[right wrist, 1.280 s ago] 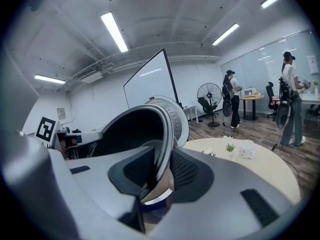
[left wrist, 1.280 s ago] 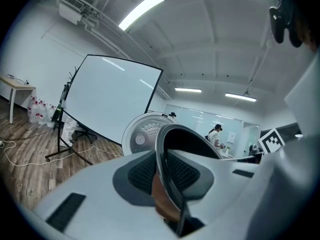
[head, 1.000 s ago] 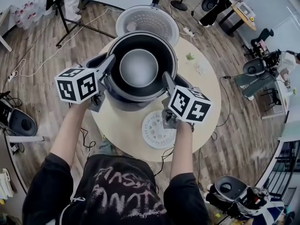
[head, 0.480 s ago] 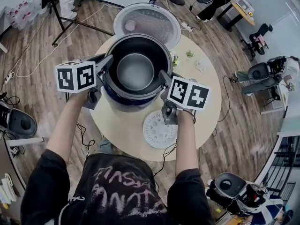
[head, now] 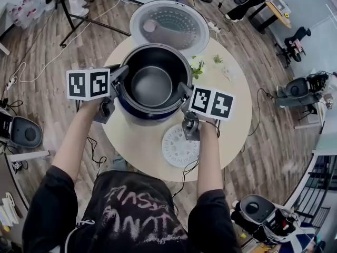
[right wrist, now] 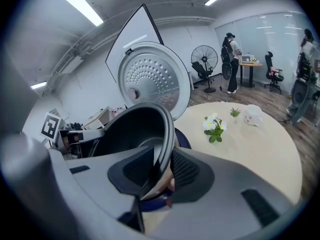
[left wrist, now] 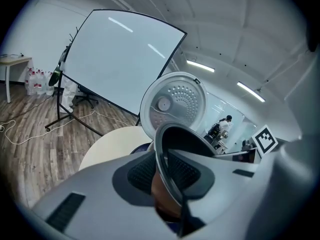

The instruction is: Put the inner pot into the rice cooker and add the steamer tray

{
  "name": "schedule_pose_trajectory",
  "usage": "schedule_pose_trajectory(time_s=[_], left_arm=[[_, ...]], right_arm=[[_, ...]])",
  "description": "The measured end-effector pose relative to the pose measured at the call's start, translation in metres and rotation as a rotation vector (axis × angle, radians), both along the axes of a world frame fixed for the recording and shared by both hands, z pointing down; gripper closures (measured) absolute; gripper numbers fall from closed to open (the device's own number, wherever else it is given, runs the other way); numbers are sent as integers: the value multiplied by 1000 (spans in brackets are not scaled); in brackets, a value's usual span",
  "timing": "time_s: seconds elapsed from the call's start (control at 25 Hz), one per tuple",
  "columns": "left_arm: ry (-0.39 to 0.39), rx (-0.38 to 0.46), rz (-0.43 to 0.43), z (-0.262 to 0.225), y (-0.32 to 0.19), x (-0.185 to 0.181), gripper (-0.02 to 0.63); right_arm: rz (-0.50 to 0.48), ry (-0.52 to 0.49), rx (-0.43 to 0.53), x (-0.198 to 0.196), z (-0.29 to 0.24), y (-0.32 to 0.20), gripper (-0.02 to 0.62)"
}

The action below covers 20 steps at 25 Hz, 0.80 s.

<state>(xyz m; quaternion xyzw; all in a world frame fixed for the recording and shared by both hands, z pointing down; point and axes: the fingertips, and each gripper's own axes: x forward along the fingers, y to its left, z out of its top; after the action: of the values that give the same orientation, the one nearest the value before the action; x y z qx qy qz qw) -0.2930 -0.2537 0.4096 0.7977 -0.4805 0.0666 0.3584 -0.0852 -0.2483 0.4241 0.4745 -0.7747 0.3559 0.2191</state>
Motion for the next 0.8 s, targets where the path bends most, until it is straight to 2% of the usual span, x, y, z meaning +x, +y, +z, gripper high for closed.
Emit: schedule_pose_trajectory(time_s=[0.8], left_arm=[[-35, -106, 14, 49, -6, -6, 520]], right_arm=[[12, 32, -81, -4, 44, -6, 486]])
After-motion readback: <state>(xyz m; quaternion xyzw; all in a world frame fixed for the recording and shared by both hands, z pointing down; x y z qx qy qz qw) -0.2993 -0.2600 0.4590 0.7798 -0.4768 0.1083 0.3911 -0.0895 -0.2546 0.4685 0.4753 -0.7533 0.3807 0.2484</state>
